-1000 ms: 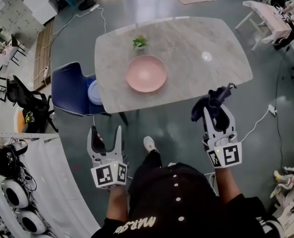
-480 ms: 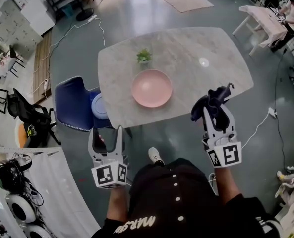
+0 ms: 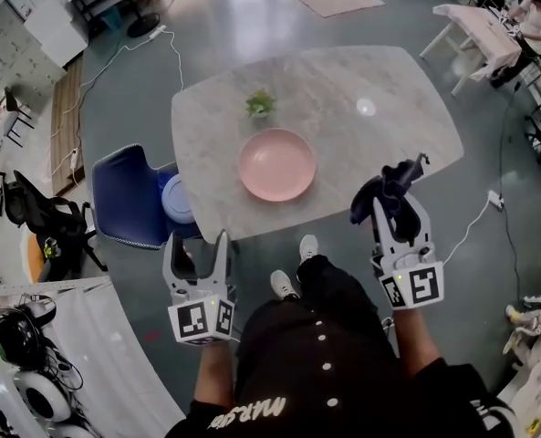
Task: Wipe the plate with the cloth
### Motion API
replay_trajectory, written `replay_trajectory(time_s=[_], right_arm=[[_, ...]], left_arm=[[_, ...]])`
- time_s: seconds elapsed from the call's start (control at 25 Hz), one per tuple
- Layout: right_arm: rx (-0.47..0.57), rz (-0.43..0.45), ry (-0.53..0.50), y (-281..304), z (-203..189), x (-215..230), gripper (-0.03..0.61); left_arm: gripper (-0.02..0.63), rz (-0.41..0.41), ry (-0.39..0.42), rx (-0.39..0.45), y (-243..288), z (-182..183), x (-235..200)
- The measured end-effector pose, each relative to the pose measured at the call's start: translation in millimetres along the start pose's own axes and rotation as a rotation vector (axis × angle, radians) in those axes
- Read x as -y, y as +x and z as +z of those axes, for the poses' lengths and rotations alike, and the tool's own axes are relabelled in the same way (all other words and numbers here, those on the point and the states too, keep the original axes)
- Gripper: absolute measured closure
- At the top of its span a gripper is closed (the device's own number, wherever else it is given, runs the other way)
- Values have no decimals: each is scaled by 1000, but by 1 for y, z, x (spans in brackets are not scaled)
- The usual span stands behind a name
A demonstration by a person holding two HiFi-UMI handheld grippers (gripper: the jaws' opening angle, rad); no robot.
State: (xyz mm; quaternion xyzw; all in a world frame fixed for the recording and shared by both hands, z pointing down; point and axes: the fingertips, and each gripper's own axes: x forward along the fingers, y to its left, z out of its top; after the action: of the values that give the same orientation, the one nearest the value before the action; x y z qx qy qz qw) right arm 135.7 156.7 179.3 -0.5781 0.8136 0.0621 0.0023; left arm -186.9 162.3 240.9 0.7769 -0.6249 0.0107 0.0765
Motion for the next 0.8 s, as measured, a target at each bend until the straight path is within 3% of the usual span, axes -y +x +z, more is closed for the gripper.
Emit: replay_trajectory(time_s=[0.6, 0.8], right_arm=[[26, 29, 3, 90, -7, 40, 440], [27, 43, 4, 135, -7, 64, 440]], left_arm=[[227, 16, 28, 3, 91, 23, -4], [227, 4, 43, -46, 141, 27, -1]])
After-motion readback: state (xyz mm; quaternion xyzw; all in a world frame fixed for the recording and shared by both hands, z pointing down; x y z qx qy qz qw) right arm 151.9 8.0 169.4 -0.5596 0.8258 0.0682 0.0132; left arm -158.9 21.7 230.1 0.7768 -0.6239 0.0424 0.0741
